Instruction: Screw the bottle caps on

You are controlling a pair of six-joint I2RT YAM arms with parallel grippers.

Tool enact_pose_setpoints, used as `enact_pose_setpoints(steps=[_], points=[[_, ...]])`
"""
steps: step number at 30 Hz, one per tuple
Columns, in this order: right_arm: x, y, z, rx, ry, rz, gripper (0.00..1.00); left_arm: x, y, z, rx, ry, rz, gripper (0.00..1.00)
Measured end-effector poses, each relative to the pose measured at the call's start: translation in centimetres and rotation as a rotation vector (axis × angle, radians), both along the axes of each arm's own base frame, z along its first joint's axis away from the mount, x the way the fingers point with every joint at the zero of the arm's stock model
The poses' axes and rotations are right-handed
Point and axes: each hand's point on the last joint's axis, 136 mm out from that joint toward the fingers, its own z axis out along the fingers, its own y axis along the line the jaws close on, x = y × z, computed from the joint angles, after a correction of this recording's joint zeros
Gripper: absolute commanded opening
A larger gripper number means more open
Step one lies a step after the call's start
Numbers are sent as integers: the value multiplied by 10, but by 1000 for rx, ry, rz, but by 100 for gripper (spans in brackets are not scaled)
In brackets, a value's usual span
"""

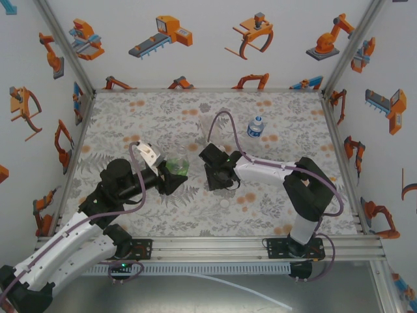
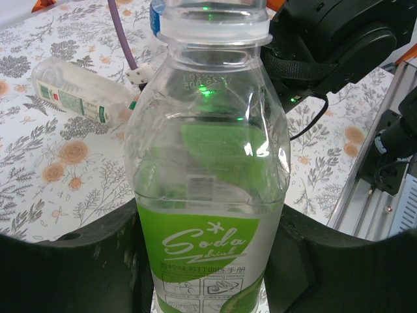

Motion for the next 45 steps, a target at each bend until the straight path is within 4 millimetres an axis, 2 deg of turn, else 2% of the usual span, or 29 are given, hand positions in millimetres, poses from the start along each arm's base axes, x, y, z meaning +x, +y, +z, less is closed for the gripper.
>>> enact_pose_setpoints(steps=[15,26,35,45], points=[[4,7,8,10,-25,5,43,0,0,0,0,0,0,7],[2,5,-6,-18,-3,5,45,0,0,0,0,0,3,7],[2,5,-8,-23,0,7,45,1,0,0,1,1,4,7],[9,5,7,-33,-40,16,47,2,-1,-3,7,8,3,7]])
